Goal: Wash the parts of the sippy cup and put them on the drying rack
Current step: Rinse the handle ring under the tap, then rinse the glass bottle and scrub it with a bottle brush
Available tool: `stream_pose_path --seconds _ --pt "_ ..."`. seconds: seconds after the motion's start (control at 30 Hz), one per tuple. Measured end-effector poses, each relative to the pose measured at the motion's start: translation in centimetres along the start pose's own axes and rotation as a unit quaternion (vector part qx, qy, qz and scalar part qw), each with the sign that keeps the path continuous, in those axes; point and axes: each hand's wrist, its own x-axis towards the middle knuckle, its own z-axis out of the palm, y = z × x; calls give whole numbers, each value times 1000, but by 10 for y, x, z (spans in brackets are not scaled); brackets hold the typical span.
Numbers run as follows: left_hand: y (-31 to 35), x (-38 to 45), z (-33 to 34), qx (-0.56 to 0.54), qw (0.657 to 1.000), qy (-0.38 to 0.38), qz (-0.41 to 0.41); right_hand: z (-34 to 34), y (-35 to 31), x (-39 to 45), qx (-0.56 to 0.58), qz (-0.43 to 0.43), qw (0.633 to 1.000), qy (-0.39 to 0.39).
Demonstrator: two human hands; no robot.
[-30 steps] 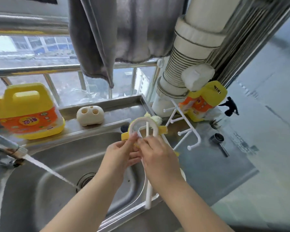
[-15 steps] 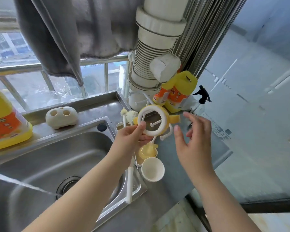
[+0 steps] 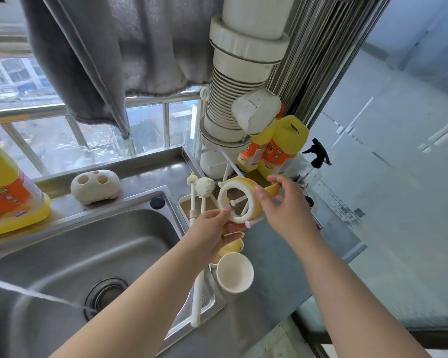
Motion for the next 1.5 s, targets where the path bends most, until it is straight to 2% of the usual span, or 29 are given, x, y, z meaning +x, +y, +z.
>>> stream_pose_path --seconds 0.13,0.27,0.53,0.63,0.73,0.8,0.83,0.87,0.93,1.03,1.1,1.2,1.3,1.4,1.5 --pt "-3 7 4 28 998 20 -46 2 6 5 32 27 999 -10" --pt "-6 10 1 133 984 48 -109 2 5 8 45 60 996 -39" --pt "-14 8 -13 160 976 72 -127 7 9 3 96 52 992 -59" --pt "-13 3 -17 159 976 81 -127 7 7 1 61 45 996 -41" --pt "-14 -6 -26 172 974 116 -93 6 -7 -11 -8 -36 997 66" --pt "-18 -13 -37 158 973 165 -24 12 -24 -25 -11 -140 980 138" --pt "-19 -18 -45 150 970 192 12 18 -33 -32 -2 -184 973 141" --pt "-19 -25 -54 147 964 218 43 29 -42 -38 9 -219 968 119" --pt "-16 -40 -76 153 949 261 89 58 -58 -51 29 -246 969 6" --pt "-13 -71 -119 153 927 319 127 117 -80 -69 37 -207 957 -198" --pt "-15 -96 -154 143 910 366 130 158 -92 -81 62 -171 941 -285" --pt "-28 -138 -208 137 874 449 125 212 -112 -102 123 -95 921 -358" --pt "-45 -179 -248 113 841 516 121 257 -137 -128 176 -41 899 -399" --pt "-57 -215 -274 78 801 577 140 288 -159 -161 185 -32 880 -437" --pt "-65 -251 -285 114 736 647 163 309 -173 -196 135 -87 859 -486"
